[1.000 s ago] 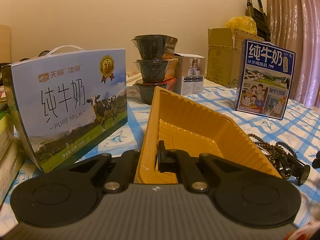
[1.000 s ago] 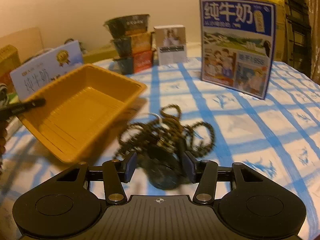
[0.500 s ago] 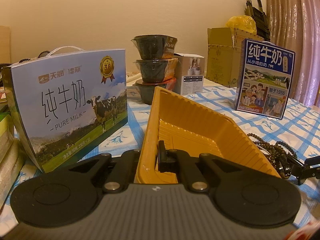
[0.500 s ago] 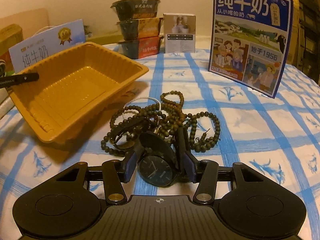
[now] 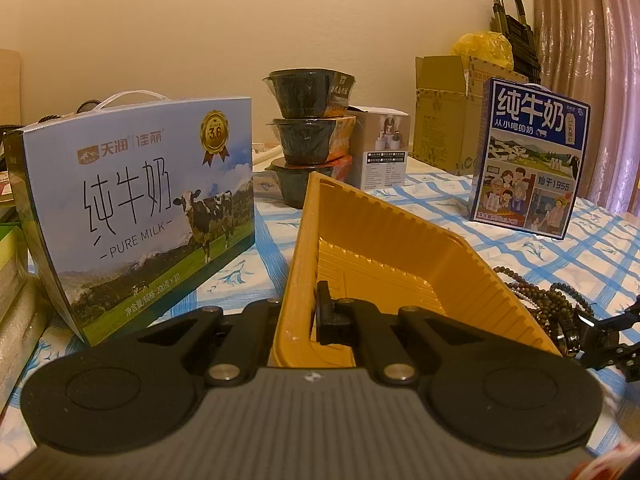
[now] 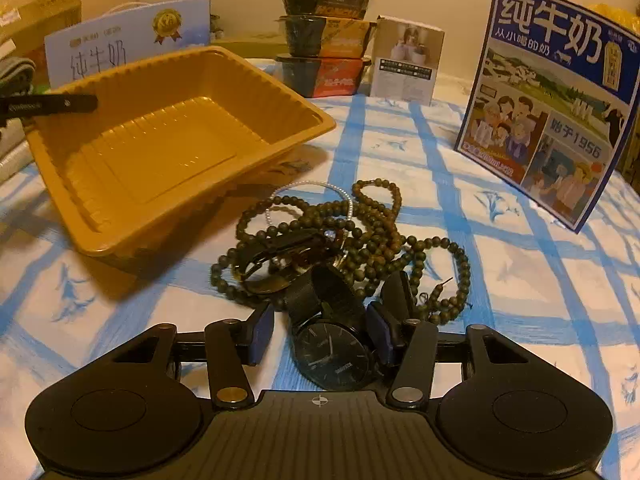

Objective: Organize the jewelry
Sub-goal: 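Grasp the black wristwatch in the bead pile with the right tool and lift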

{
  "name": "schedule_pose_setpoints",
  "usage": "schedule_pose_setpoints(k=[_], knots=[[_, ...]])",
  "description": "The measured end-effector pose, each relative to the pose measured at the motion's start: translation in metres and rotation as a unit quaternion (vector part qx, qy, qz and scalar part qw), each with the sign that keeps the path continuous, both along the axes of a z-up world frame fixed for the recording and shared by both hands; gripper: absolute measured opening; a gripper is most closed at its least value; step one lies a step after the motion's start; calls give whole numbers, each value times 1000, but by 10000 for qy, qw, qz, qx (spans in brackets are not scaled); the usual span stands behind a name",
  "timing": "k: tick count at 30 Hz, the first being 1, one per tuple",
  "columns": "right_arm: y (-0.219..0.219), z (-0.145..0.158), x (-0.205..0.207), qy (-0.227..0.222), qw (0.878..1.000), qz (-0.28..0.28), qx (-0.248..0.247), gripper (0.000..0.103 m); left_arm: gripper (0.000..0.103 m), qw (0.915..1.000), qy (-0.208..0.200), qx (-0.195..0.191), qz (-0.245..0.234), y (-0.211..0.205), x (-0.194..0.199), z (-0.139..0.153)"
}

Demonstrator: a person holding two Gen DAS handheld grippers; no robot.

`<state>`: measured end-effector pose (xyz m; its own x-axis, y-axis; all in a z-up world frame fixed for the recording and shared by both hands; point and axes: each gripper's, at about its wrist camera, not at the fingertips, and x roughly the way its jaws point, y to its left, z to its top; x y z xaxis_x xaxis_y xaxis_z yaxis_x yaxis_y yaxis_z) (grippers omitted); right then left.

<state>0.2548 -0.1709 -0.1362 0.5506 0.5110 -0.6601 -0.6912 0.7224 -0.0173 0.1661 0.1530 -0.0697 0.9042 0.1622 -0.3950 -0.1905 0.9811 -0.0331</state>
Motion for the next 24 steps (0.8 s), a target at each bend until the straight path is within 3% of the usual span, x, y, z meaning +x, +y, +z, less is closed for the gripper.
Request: schedule_pose_setpoints(k=[5,9,14,15,18,24], knots=[[-1,-1,-11,-122,9995,94,-276,52,4,10000,-8,-21,-2,1,-1,0],[8,-10,-25,-608,9953,-31,-750,52,4,10000,-9,-41,8,1,-1,0],[7,-19,-32,-841,9922,-579,-718,51,4,10000,-9,-42,8,1,-1,0],[7,-20,-33,-844,9922,-619,-672,46,4,10000,-6,-45,8,1,-1,0],[9,-21,-37,-954,9906,-699,-689,46,4,10000,-3,-57,10,0,-2,0],[-1,-6,-31,-471,9938,-1000,-105,45,4,10000,-7,-41,7,0,-2,0]])
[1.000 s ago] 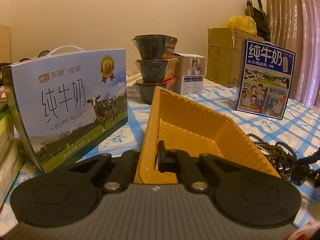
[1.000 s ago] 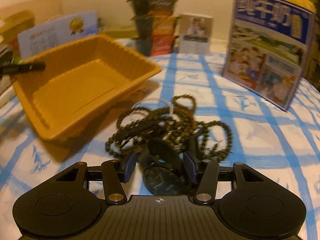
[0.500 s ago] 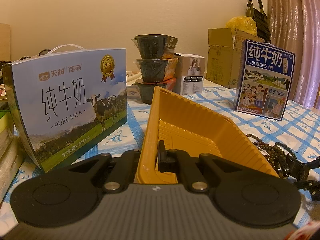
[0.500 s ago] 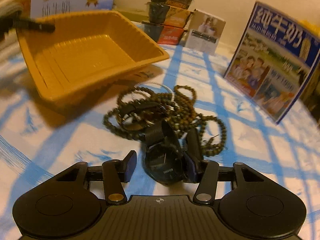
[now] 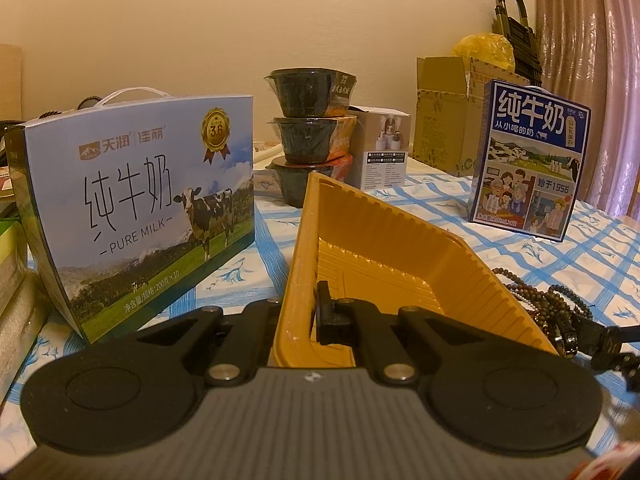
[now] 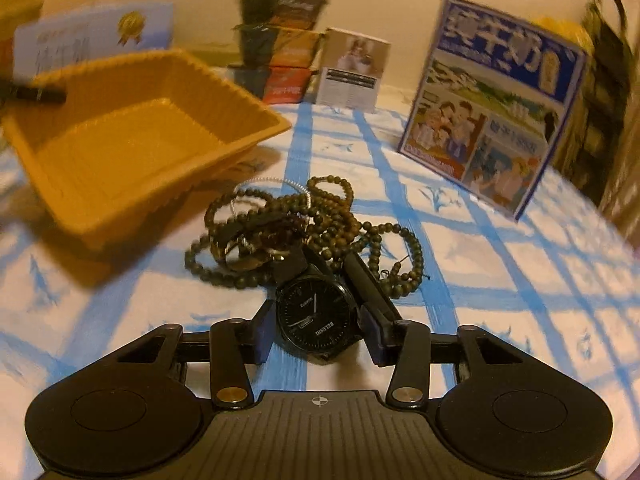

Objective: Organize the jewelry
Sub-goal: 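Grasp the black wristwatch in the bead pile with the right tool and lift, then carry the wristwatch into the orange tray and open the right tool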

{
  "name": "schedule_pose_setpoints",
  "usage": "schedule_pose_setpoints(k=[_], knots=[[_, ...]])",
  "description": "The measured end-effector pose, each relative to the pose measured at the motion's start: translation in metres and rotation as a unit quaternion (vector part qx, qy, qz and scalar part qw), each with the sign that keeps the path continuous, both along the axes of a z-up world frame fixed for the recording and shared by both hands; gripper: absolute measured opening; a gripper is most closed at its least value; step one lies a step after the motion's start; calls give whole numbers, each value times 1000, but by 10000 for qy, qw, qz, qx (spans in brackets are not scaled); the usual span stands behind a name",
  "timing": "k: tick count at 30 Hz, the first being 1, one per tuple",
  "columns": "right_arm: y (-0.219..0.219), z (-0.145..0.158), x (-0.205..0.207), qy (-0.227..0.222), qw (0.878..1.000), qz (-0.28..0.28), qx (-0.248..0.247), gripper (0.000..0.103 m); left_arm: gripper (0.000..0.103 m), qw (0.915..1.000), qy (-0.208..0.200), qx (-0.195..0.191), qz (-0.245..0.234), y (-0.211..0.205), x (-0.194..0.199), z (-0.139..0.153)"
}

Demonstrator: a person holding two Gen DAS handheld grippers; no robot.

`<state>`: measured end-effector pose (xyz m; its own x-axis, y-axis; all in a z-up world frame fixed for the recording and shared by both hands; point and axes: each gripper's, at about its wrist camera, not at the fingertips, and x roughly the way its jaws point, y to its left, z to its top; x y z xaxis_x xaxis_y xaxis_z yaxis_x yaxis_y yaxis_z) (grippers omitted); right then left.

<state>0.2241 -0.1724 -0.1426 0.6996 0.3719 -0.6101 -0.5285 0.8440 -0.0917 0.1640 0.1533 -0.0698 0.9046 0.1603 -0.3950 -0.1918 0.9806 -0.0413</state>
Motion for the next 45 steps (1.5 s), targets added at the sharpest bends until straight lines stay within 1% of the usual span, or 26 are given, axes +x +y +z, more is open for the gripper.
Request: schedule_pose_setpoints(k=[3,6,11,14,19,22,24,27,30,33,37,38,41,44,45], knots=[[-9,13,5,310,9979,-256,505,45,4,10000,3,23,-15,0,0,0],[-14,27,9,532,9937,-441,882,45,4,10000,1,24,-23,-1,0,1],[-16,48,10,721,9880,-522,1266,44,4,10000,-18,9,-26,-2,0,2],[-14,60,8,681,9858,-537,1437,44,4,10000,-17,5,-28,-2,0,2],[-3,85,5,553,9795,-366,1903,44,4,10000,-29,-4,-26,-2,0,2],[12,96,5,577,9735,-94,2210,44,4,10000,-29,-15,-20,-2,0,2],[28,99,5,645,9702,140,2330,44,4,10000,-30,-25,-14,-3,0,2],[54,94,5,831,9664,412,2397,44,4,10000,-20,-29,-18,-3,-1,2],[77,81,8,1123,9617,540,2440,44,4,10000,-16,-20,-33,-2,-1,2],[96,68,14,1421,9562,569,2494,44,4,10000,-9,-23,-41,-1,-1,2],[107,53,19,1745,9486,428,2606,44,4,10000,-7,-21,-39,-1,-1,2],[107,50,20,1803,9485,393,2574,44,4,10000,-10,-22,-36,-1,-1,2],[111,43,20,1879,9541,384,2302,45,4,10000,-7,-30,-27,-1,-1,2],[114,42,16,1889,9586,564,2055,46,4,10000,-6,-53,6,0,-1,1],[114,43,14,1814,9612,596,1993,52,4,10000,-4,-61,14,0,-1,0]])
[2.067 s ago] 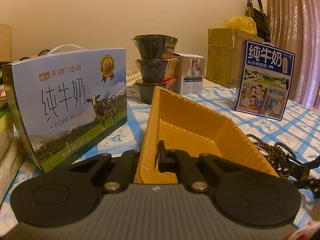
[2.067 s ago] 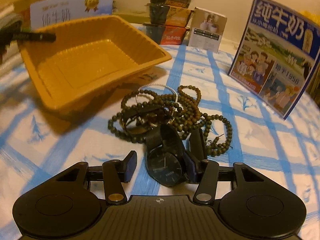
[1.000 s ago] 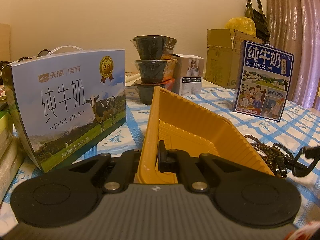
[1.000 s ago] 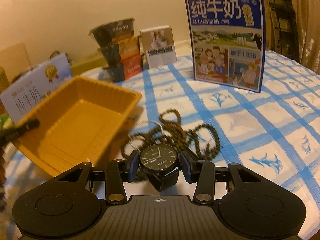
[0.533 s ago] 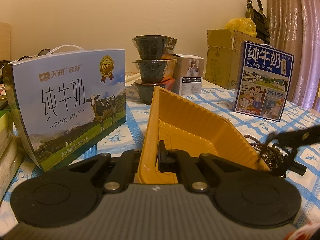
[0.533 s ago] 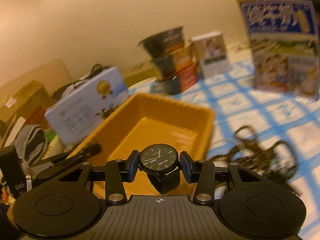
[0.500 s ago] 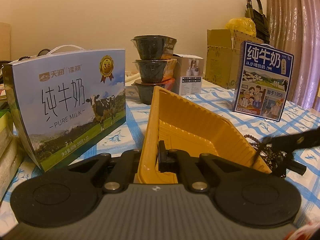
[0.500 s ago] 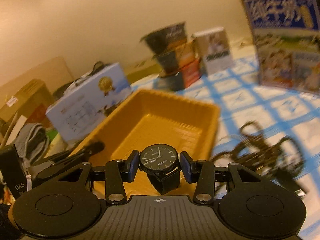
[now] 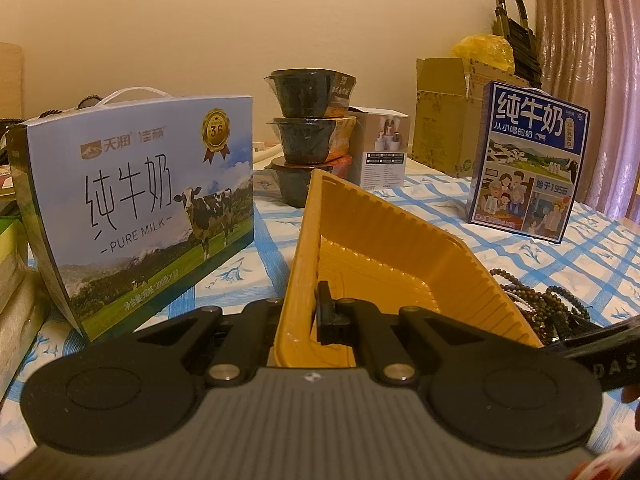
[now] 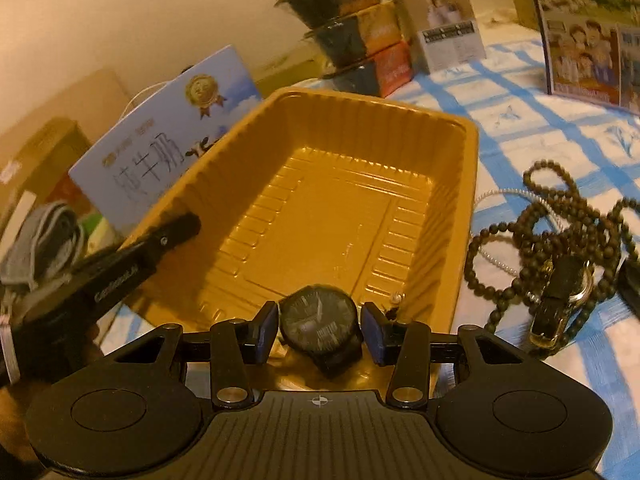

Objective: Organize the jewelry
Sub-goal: 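Carry the wristwatch into the orange tray and open the right tool, then grasp the black rectangular piece in the bead pile with the right tool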

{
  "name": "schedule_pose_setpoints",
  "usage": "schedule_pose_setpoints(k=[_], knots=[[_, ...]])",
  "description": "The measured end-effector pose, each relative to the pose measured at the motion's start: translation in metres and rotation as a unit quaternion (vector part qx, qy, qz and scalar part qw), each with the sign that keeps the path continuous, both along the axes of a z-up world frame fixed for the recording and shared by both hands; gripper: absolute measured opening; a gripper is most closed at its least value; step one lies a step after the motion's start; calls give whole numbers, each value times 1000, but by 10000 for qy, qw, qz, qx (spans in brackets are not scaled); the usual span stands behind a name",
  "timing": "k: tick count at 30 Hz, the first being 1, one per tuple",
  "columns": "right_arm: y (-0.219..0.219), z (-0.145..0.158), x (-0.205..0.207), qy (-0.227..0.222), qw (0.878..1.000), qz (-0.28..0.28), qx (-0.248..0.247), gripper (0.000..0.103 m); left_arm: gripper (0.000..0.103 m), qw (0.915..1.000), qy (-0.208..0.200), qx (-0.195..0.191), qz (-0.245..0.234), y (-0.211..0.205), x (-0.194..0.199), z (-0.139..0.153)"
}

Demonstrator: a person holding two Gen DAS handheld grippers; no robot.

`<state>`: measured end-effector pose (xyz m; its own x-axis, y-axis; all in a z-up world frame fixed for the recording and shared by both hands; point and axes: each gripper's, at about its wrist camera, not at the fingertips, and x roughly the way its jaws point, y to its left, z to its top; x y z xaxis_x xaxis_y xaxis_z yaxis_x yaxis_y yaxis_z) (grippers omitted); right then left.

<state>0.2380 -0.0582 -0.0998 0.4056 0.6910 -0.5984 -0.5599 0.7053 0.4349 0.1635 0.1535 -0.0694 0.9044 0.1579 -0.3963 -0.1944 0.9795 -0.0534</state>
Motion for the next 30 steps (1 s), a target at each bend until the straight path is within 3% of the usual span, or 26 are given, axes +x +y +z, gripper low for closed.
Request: schedule_pose_setpoints(k=[1,4,10,24,30], knots=[[1,2,-2,-100,9999,39,-70,60,5,10000,-3,-4,9,0,0,0],[-4,9,-7,-310,9994,110,-61,64,4,10000,-13,25,4,0,0,-1],[-32,19,-13,-446,9990,0,-14,64,4,10000,1,69,-12,-1,0,-1],[-153,-4,-4,-131,9891,-1240,-786,64,5,9999,43,123,105,2,-3,0],[-171,-7,3,-429,9854,-1304,-1003,57,5,9998,36,188,113,3,-4,3]])
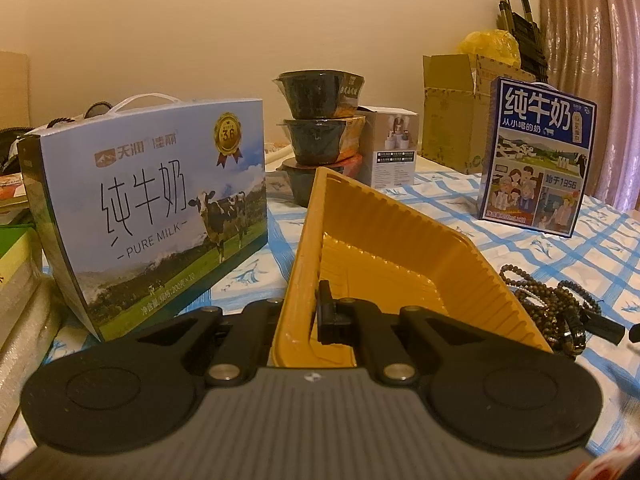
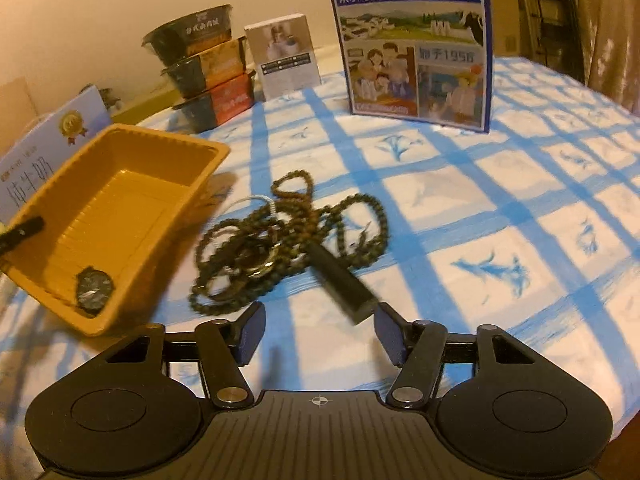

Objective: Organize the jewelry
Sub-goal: 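Grasp the black rectangular piece in the bead pile with the right tool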

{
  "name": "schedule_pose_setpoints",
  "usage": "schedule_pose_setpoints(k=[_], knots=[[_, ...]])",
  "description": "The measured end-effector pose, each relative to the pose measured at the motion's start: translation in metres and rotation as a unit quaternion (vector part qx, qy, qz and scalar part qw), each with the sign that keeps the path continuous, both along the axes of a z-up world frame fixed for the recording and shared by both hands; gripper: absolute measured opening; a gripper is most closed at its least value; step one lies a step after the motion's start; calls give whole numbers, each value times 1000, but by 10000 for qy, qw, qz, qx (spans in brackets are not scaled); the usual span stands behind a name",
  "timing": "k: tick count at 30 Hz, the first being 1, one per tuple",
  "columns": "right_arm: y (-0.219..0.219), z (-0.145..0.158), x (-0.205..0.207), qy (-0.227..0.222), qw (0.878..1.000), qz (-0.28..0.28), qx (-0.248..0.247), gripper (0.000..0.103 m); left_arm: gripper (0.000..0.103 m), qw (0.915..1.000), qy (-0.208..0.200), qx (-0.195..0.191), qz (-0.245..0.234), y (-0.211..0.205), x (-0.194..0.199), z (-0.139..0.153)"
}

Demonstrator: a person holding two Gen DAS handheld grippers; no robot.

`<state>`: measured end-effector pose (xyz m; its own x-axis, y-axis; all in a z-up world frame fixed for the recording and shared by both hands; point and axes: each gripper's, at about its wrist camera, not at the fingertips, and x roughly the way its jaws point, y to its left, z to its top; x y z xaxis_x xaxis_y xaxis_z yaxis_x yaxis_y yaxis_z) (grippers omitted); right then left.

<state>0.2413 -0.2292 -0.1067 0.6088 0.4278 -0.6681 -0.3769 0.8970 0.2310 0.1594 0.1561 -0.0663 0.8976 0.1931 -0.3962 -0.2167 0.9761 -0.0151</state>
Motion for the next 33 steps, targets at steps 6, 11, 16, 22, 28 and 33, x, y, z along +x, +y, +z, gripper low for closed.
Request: schedule_pose_setpoints(k=[6,11,16,22,28,33], knots=[[7,-6,15,-312,9980,323,-448,48,5,10000,2,52,14,2,-1,2],[14,-16,30,-359,9949,570,-753,42,5,10000,7,56,46,4,-3,2],[22,-25,42,-340,9923,722,-946,37,5,10000,17,62,75,7,-3,2],[32,-31,50,-364,9885,898,-1161,31,5,9999,25,59,100,10,-4,2],[39,-31,48,-421,9859,969,-1301,23,5,9999,29,43,109,11,-5,1],[42,-30,44,-395,9855,983,-1324,22,5,9999,27,42,105,11,-5,1]])
